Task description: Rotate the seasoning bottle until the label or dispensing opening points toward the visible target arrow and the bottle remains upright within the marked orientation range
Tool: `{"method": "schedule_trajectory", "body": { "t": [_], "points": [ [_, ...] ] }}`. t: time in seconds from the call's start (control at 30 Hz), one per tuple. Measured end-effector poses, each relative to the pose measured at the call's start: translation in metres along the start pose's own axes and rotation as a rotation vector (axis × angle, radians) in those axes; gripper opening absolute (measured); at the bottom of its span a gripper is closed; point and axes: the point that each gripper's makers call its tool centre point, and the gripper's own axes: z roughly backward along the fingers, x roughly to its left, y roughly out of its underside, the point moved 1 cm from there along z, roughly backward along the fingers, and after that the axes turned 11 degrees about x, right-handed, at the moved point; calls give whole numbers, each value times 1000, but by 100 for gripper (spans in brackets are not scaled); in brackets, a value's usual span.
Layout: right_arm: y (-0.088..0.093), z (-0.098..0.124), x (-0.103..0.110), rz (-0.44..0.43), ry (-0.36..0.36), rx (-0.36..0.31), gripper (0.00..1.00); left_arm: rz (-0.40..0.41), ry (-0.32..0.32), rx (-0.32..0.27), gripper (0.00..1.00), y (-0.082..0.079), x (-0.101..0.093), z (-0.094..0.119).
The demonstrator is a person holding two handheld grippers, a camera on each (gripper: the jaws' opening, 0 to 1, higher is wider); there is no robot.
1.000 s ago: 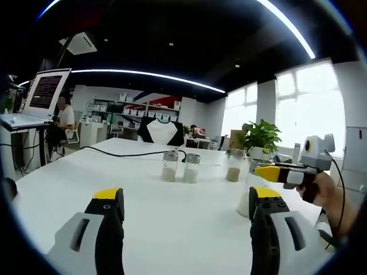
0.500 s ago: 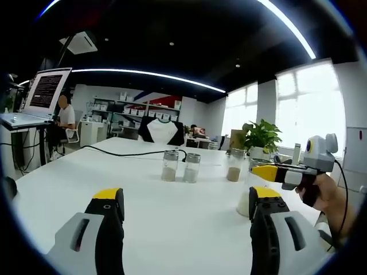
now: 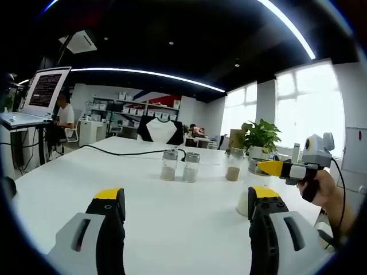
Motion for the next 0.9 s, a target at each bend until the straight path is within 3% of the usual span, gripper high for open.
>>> {"method": "schedule_trajectory", "body": {
  "t": [0.13, 0.2, 0.27, 0.4, 0.57, 0.73, 0.87, 0.9],
  "points": [
    [-5, -2, 6, 93, -65, 32, 56, 0, 1, 11, 93, 2, 2, -1],
    [-3, -3, 12, 169, -112, 89, 56, 4, -5, 7, 93, 1, 3, 0],
    [-4, -4, 12, 230, -106, 102, 56, 2, -6, 1, 93, 0, 3, 1],
    [-3, -8, 22, 201, -197, 104, 55, 2, 2, 5, 93, 0, 0, 1],
    [1, -16, 16, 297, -226, 126, 54, -5, 15, 14, 93, 0, -4, -1],
    [-3, -19, 16, 205, -344, 76, 54, -7, 15, 17, 93, 0, -5, -2],
    [-3, -19, 14, 181, -389, 51, 54, -10, 15, 20, 93, 0, -5, -3],
    [-5, -17, 18, 180, -432, 23, 53, -10, 17, 22, 93, 0, -6, -4]
  ]
}}
